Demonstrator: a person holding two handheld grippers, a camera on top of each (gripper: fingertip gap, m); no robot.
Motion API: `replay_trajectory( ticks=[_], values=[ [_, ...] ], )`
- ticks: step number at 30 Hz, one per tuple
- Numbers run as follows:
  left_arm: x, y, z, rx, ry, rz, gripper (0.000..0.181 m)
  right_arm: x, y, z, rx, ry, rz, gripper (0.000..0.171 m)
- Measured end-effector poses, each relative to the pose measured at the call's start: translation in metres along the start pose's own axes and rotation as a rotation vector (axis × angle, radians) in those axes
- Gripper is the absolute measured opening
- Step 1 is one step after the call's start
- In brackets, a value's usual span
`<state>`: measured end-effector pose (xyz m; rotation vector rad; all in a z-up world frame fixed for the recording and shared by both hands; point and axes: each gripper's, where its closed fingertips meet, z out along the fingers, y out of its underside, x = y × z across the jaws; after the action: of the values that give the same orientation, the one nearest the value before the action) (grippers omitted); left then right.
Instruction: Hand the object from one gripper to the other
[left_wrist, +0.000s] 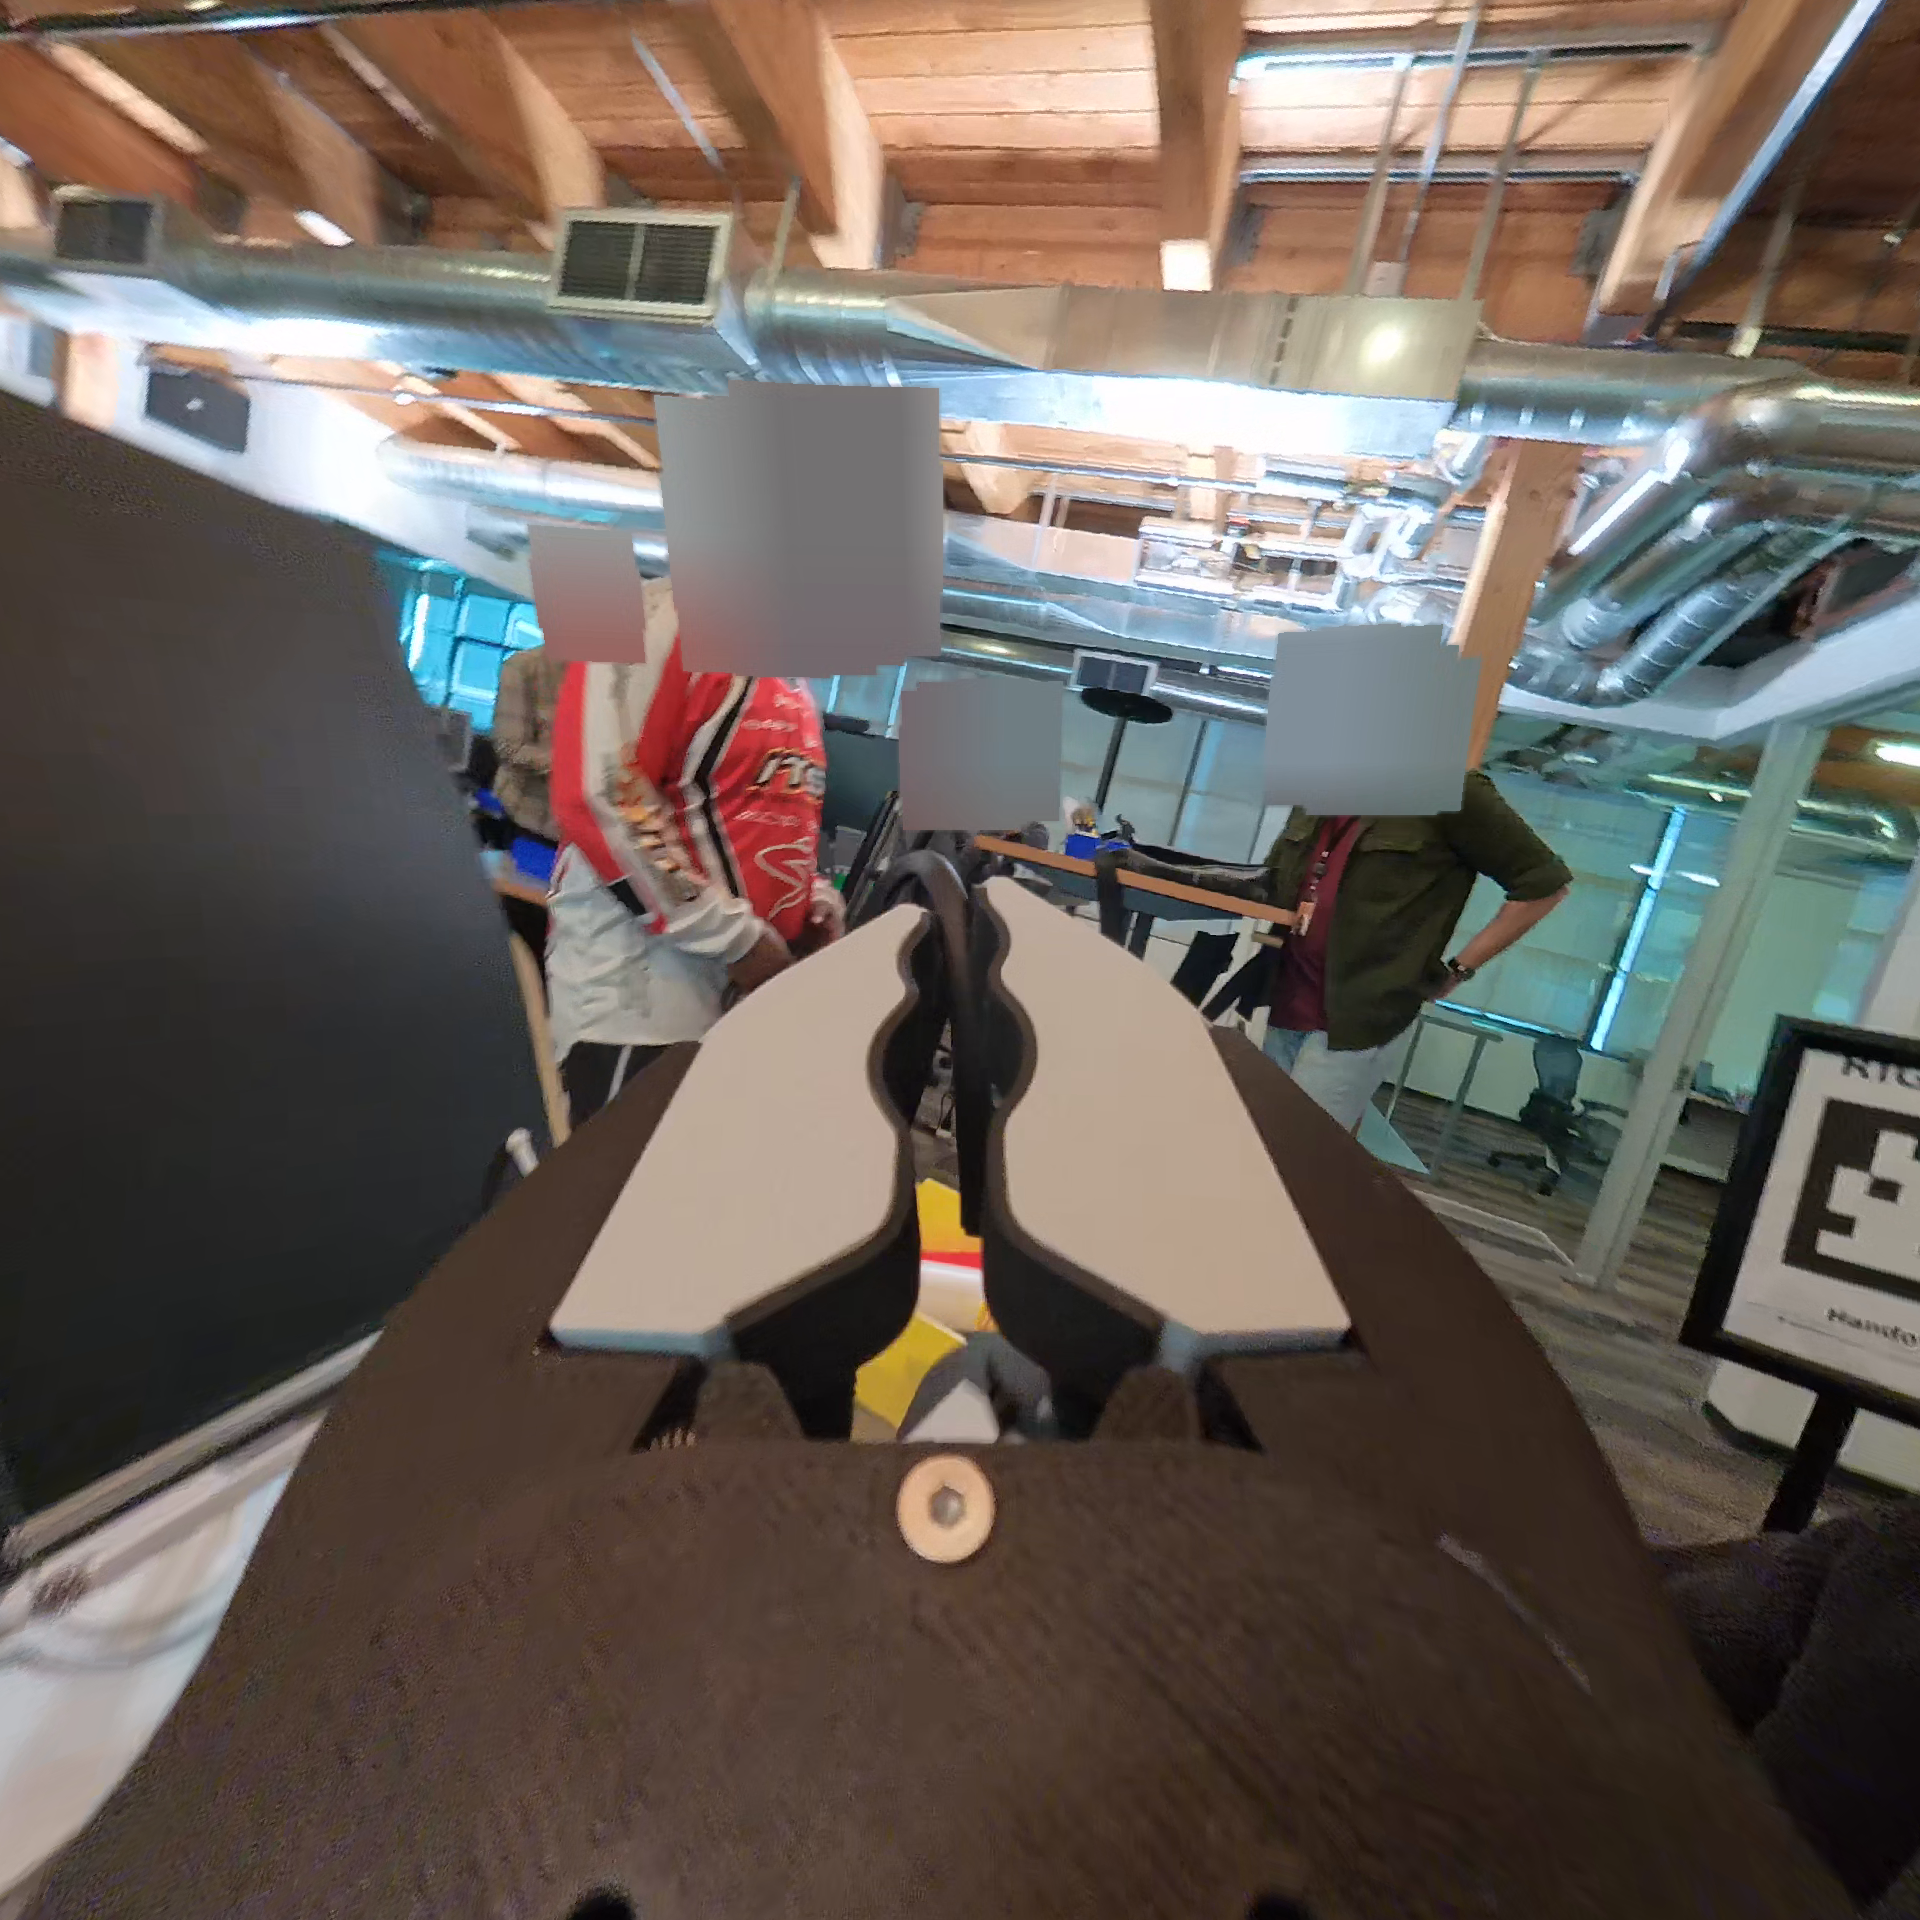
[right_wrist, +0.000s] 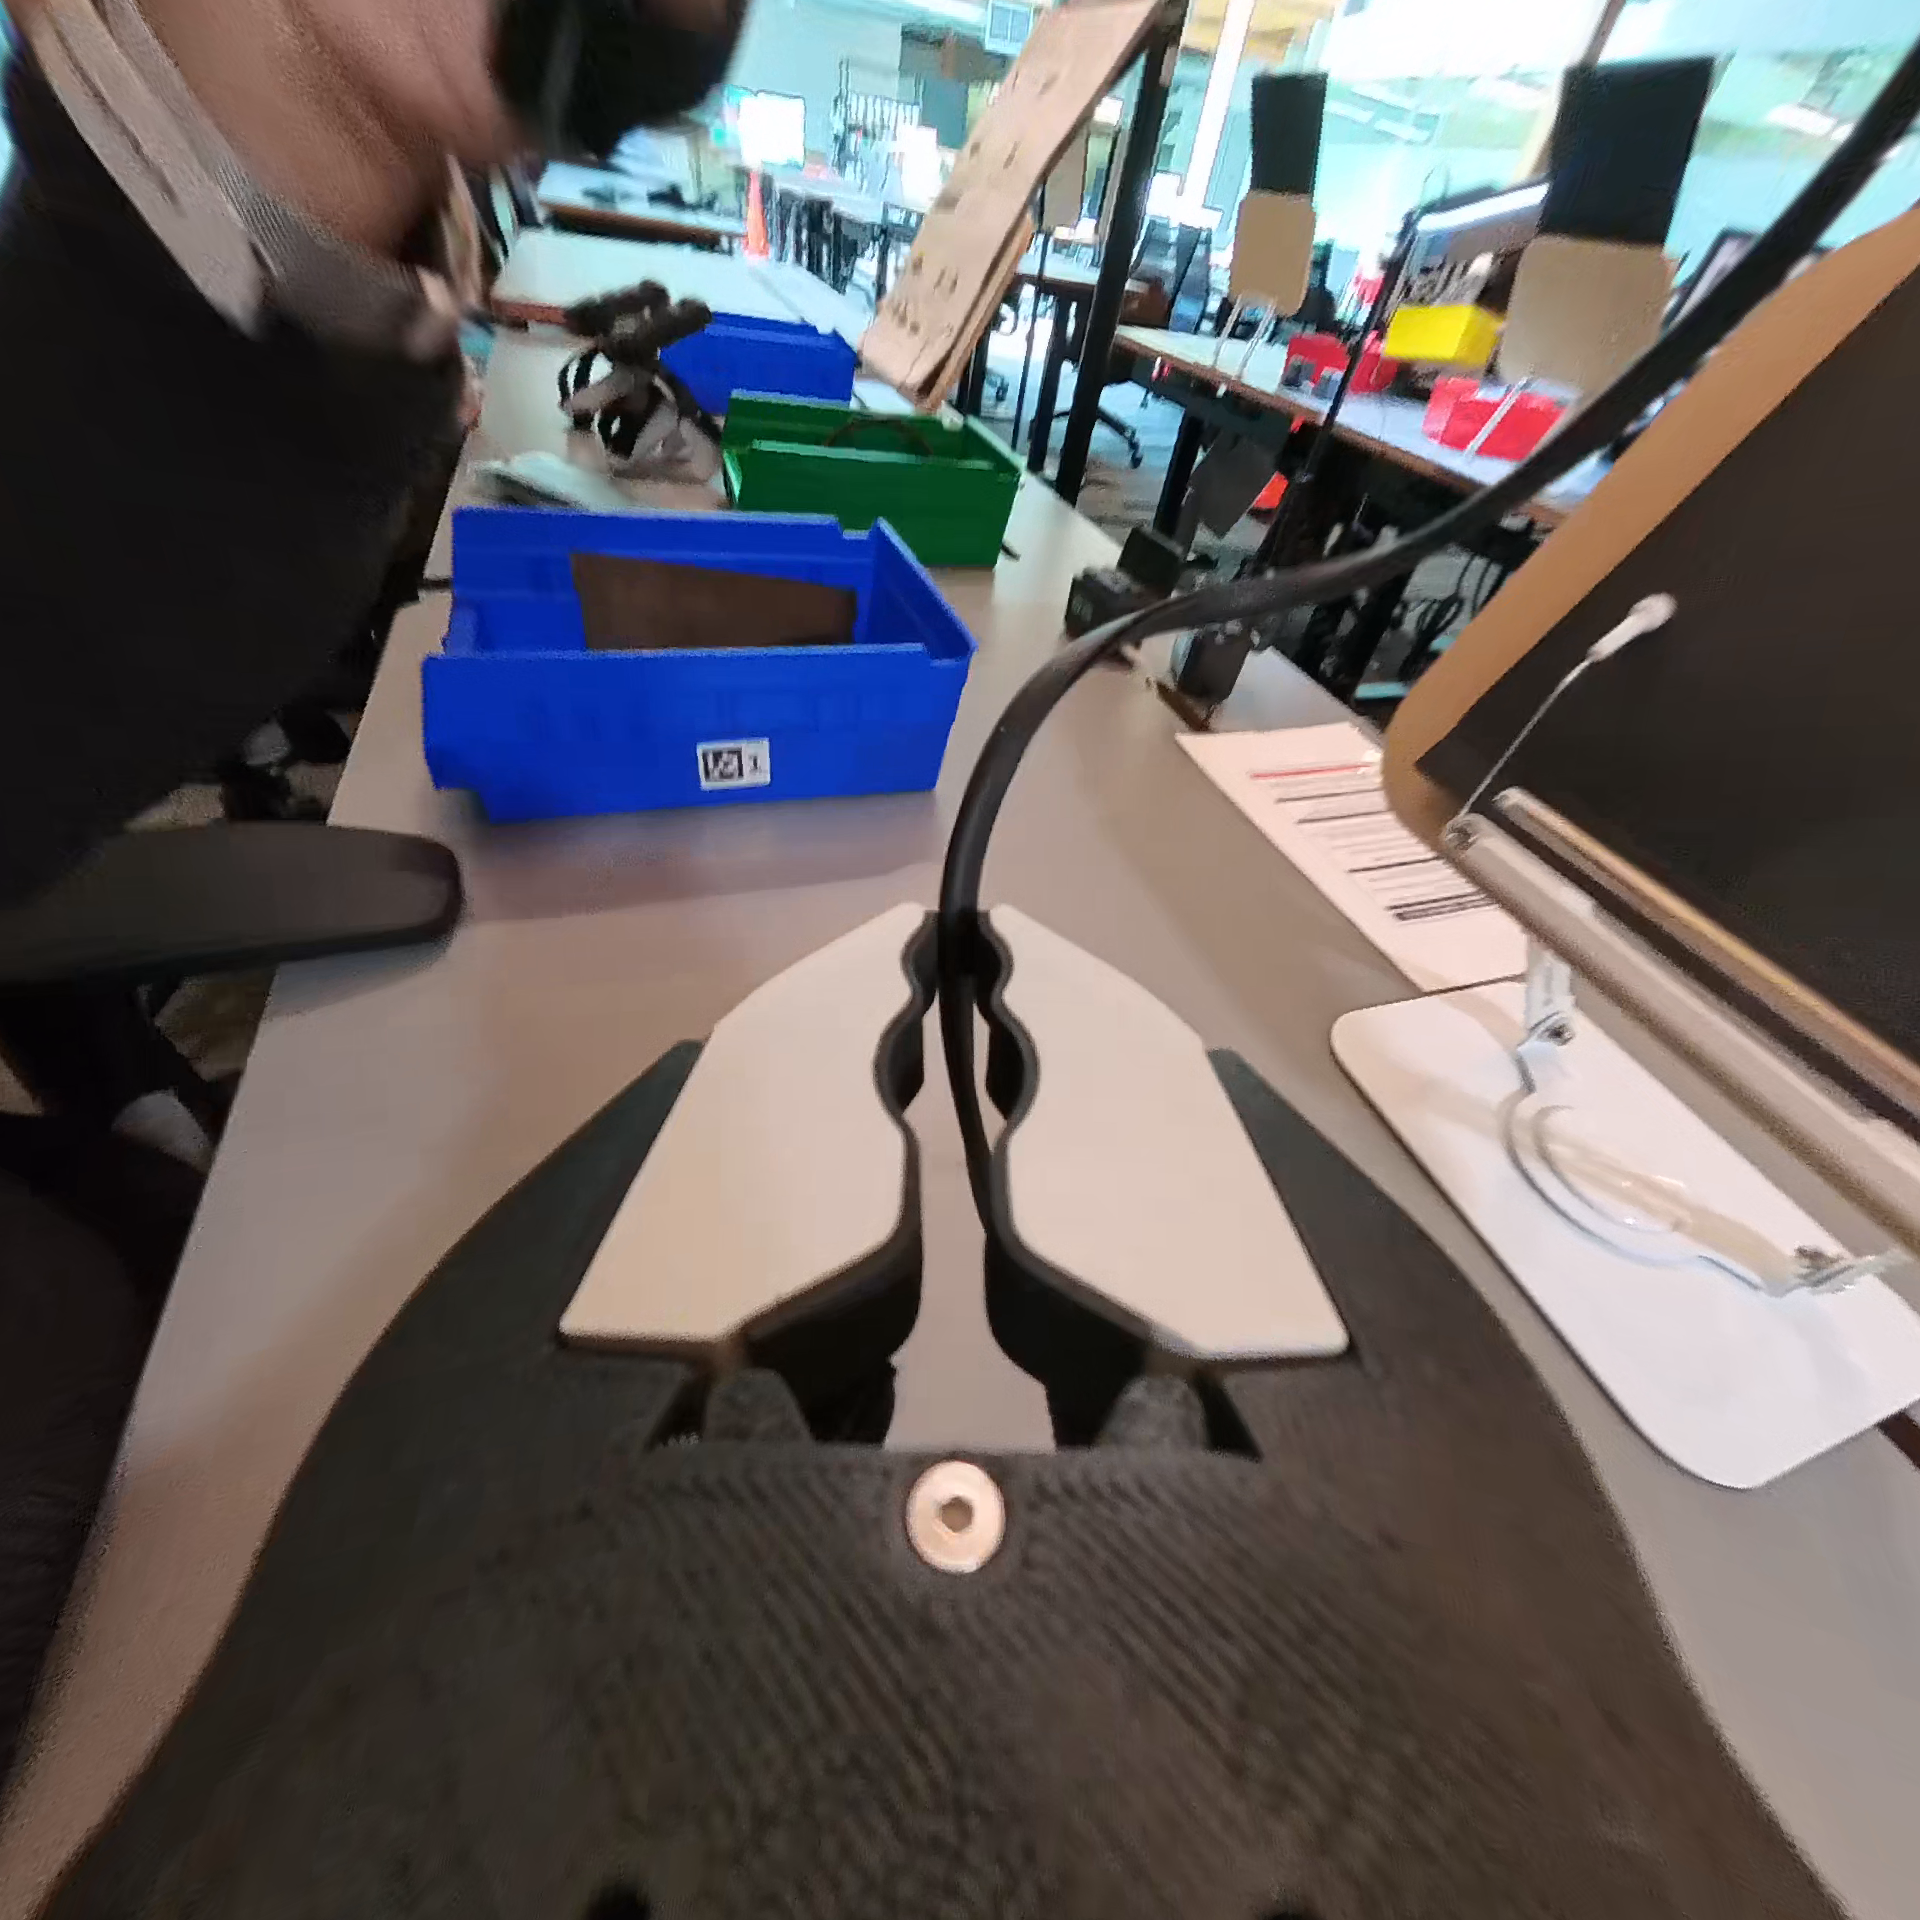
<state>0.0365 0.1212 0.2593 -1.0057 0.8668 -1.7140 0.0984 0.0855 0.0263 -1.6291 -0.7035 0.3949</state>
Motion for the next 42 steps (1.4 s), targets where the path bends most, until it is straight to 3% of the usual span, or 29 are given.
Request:
replay_trajectory(
  ticks=[5, 6, 9, 12, 18, 28, 34, 37, 42],
  values=[
    [-0.059, 0.047, -0.038, -0.060, -0.154, -0.138, 0.007, 0.005, -0.043, -0.030, 0.108, 0.034, -0.016, 0.006],
    [-0.071, 0.060, -0.044, -0.084, -0.185, -0.165, 0.017, 0.005, -0.052, -0.035, 0.126, 0.044, -0.025, 0.006],
    [-0.099, 0.099, -0.059, -0.184, -0.293, -0.193, 0.079, 0.005, -0.072, -0.050, 0.163, 0.074, -0.048, 0.006],
    [-0.115, 0.124, -0.069, -0.269, -0.387, -0.119, 0.102, 0.005, -0.084, -0.059, 0.178, 0.097, -0.050, 0.005],
    [-0.066, 0.138, -0.039, -0.329, -0.223, 0.056, 0.100, 0.010, -0.100, -0.073, 0.236, 0.102, 0.069, 0.005],
    [0.030, 0.217, 0.004, -0.526, 0.061, 0.168, 0.100, 0.011, -0.121, -0.100, 0.361, 0.013, 0.245, 0.004],
    [0.042, 0.241, 0.018, -0.504, -0.001, 0.143, 0.092, 0.013, -0.125, -0.099, 0.373, 0.074, 0.279, 0.004],
    [0.033, 0.261, 0.019, -0.575, -0.103, 0.273, 0.108, 0.007, -0.128, -0.094, 0.398, 0.054, 0.317, 0.004],
    [0.014, 0.264, 0.018, -0.574, -0.287, 0.521, 0.128, -0.001, -0.130, -0.086, 0.405, 0.044, 0.334, 0.004]
  ],
)
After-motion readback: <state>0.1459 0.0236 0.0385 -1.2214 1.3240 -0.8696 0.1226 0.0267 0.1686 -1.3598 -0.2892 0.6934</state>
